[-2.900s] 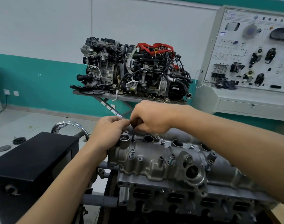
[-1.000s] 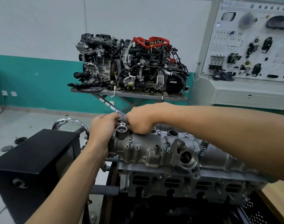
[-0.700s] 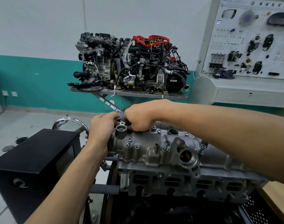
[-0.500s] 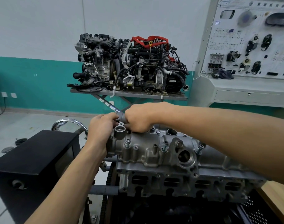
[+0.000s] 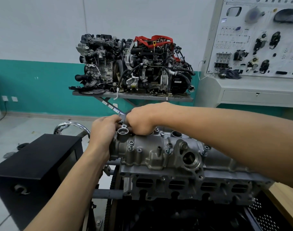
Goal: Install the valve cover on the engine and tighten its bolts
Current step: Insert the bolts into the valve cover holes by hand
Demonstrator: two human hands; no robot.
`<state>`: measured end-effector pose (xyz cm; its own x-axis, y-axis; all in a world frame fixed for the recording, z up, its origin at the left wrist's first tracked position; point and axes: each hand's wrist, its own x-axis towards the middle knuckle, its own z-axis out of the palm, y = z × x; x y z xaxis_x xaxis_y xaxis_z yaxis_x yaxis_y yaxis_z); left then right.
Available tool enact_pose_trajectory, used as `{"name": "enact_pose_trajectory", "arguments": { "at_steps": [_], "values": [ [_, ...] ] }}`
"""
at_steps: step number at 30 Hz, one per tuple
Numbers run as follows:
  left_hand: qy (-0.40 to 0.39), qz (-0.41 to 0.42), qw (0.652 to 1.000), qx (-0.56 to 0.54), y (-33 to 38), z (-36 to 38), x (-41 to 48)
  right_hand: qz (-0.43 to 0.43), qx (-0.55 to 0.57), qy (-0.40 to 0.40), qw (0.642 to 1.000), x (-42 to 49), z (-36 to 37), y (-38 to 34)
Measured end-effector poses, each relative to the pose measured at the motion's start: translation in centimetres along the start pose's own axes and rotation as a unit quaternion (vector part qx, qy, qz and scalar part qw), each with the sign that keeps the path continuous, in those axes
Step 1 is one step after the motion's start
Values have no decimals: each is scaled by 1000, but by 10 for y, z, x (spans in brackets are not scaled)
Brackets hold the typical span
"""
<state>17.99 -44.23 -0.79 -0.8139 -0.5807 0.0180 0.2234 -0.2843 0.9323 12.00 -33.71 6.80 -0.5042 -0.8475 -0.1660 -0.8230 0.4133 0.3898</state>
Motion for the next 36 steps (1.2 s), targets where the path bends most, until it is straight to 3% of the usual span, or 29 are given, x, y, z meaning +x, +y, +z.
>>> {"name": "enact_pose_trajectory", "arguments": {
  "at_steps": [14, 24, 32, 36],
  "values": [
    [19, 7, 999, 38, 11, 6, -15, 34, 51, -34, 998, 6, 8, 0],
    [22, 24, 994, 104, 6, 4, -2, -2, -2, 73, 997, -7, 8, 2],
    [-14, -27, 999, 40, 2, -6, -13, -81, -66, -27, 994, 2, -10, -5],
    [2, -12, 1000, 26, 2, -3, -20, -100, -108, -25, 989, -7, -11, -5]
  ]
}}
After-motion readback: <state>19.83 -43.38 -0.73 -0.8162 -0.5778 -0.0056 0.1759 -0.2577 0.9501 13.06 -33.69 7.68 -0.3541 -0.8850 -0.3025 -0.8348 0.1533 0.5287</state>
